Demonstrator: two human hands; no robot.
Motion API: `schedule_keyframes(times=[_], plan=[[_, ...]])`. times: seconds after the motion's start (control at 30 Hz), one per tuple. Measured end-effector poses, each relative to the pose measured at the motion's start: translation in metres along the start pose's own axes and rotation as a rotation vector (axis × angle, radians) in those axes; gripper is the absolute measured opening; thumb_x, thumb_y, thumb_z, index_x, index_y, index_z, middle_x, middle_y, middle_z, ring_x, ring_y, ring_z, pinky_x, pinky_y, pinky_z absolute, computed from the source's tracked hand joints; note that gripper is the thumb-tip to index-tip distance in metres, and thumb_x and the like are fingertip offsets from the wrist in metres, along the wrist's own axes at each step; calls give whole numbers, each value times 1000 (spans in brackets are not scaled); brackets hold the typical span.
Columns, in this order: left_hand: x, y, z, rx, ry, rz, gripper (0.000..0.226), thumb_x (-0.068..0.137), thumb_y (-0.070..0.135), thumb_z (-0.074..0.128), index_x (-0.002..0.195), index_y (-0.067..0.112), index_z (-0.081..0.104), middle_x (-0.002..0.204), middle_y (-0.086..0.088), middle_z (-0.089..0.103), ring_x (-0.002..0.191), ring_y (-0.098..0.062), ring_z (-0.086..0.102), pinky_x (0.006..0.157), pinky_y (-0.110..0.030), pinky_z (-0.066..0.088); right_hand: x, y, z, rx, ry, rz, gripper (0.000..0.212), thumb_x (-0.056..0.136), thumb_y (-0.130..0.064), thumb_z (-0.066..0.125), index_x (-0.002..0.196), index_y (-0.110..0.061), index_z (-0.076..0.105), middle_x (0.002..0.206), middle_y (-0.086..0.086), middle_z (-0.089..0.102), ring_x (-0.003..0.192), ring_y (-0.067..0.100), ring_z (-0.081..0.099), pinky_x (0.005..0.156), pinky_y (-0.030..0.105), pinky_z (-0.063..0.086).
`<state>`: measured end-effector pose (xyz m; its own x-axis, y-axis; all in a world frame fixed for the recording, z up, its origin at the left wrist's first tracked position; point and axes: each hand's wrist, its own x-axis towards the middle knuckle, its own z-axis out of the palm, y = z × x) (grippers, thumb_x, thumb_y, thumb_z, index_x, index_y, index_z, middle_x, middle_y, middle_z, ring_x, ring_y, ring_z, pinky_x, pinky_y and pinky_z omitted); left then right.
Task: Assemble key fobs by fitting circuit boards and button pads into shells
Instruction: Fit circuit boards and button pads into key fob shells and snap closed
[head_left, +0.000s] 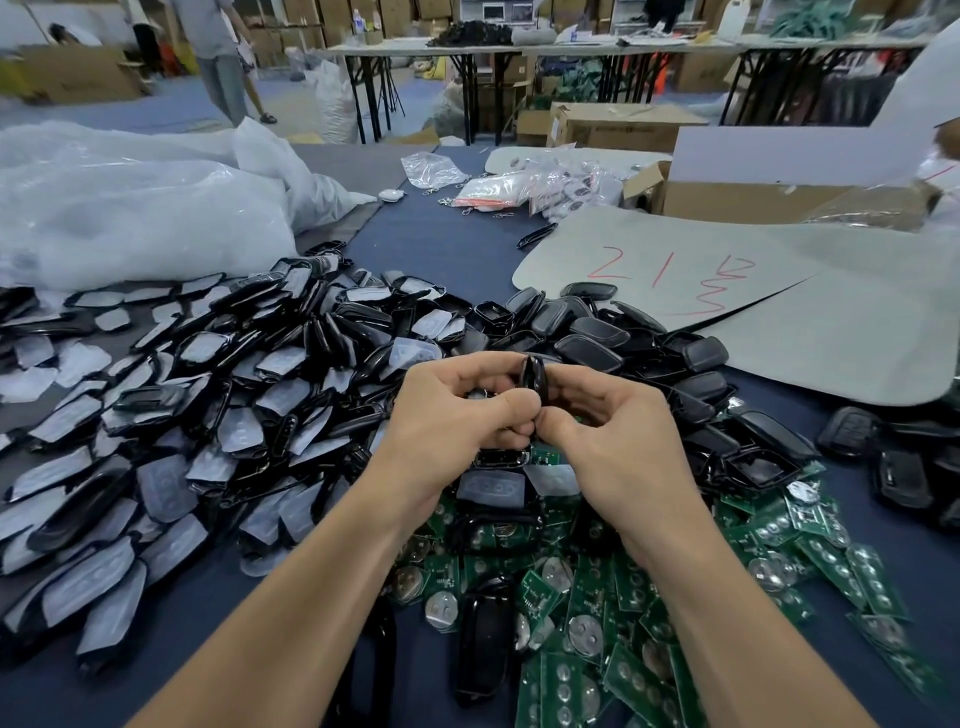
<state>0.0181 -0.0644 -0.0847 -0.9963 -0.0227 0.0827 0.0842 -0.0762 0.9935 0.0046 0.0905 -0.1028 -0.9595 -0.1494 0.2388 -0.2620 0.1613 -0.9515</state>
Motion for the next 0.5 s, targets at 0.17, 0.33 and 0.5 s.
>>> schedule_keyframes(times=[0.17,0.33,0.5], plan=[[0,-3,-3,10,-25,50,41,83,-1,82,91,39,84,68,1,72,58,-12,68,61,-22,58,-1,-2,-4,-80,-45,-39,35,85,-10,76,105,-40,78,95,-24,78,97,-5,72,89,20,56],[0,-3,-3,53,6,97,31,76,9,86,94,34,85,70,0,72,60,-12,68,60,-21,57,-3,-6,-6,-148,-44,-91,38,84,-15,79,105,-46,77,92,-30,75,94,-10,70,83,7,51],[0,-1,-2,124,-6,122,32,72,15,87,90,42,83,69,7,71,65,-9,68,63,-20,57,-5,-13,-10,-145,-47,-111,40,80,-15,81,100,-50,77,87,-29,76,87,-8,72,77,10,55]])
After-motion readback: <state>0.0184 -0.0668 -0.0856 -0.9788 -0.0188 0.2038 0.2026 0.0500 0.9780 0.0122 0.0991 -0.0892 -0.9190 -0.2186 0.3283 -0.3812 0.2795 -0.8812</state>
